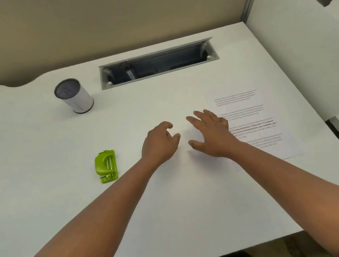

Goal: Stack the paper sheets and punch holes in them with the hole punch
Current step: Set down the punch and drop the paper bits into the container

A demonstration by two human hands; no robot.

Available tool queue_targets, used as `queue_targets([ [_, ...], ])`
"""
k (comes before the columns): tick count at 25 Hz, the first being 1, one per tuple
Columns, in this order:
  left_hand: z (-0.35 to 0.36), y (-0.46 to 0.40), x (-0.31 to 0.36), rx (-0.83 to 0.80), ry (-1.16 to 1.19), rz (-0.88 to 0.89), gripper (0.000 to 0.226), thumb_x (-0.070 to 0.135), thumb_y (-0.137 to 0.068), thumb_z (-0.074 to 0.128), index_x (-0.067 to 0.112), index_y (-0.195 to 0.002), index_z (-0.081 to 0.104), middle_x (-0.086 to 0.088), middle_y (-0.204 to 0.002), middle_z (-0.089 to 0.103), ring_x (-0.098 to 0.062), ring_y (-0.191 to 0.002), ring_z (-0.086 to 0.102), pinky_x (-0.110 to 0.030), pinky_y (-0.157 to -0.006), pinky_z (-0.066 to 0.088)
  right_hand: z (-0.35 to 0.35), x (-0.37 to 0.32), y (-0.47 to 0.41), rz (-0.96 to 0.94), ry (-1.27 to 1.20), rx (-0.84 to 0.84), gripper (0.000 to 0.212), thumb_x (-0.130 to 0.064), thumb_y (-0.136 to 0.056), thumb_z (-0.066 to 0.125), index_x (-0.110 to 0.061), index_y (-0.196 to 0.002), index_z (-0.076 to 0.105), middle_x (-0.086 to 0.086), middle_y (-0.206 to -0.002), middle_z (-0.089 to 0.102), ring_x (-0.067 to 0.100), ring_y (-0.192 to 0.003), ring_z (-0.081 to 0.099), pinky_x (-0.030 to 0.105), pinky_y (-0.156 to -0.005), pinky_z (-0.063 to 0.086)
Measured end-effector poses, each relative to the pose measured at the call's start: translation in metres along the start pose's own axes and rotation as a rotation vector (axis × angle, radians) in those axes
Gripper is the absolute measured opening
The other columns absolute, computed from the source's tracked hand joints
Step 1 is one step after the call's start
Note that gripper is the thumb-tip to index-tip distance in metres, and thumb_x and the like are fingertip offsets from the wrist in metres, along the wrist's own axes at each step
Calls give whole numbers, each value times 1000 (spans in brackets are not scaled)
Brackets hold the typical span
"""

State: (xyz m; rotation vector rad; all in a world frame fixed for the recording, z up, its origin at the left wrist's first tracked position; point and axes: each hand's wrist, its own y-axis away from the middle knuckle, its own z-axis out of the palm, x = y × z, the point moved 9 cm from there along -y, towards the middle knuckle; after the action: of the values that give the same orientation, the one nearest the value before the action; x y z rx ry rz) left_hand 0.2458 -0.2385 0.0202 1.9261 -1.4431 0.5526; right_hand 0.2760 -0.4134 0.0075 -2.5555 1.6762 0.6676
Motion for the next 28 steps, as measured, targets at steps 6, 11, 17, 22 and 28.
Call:
queue_targets([
  [6,-113,47,-101,314,41,-31,24,23,-90,65,28,-113,66,14,-90,58,-10,-87,56,-21,-72,40,58,-138,-22,-180,-26,-160,82,-53,-93,62,-30,-162,23,-2,-172,18,22,-158,10,50,-121,15],
  [11,-145,60,-176,337,207,-296,42,26,-84,72,20,-125,59,-1,-121,51,-20,-106,55,-36,-88,50,94,-201,-31,-230,-29,-239,94,-54,-88,69,-25,-163,20,-4,-171,21,21,-157,15,48,-121,19],
  [17,-128,66,-213,252,446,-479,32,34,-77,84,14,-89,63,-1,-88,63,-19,-79,59,-29,-62,43,110,-223,-38,-228,21,-233,105,-58,-80,74,-23,-162,19,-3,-169,24,24,-154,19,51,-117,24],
  [22,-129,65,-219,307,457,-495,31,29,-75,85,15,-69,57,0,-69,60,-18,-61,54,-28,-55,42,116,-224,-39,-225,35,-221,108,-60,-77,74,-23,-162,19,-5,-168,24,23,-153,16,50,-114,24],
  [28,-127,69,-243,227,833,-614,22,12,-83,82,8,-78,61,-17,-89,71,-24,-67,73,-37,-59,64,114,-218,-42,-184,-22,-236,108,-61,-77,76,-26,-162,19,-7,-168,25,20,-154,16,50,-116,23],
])
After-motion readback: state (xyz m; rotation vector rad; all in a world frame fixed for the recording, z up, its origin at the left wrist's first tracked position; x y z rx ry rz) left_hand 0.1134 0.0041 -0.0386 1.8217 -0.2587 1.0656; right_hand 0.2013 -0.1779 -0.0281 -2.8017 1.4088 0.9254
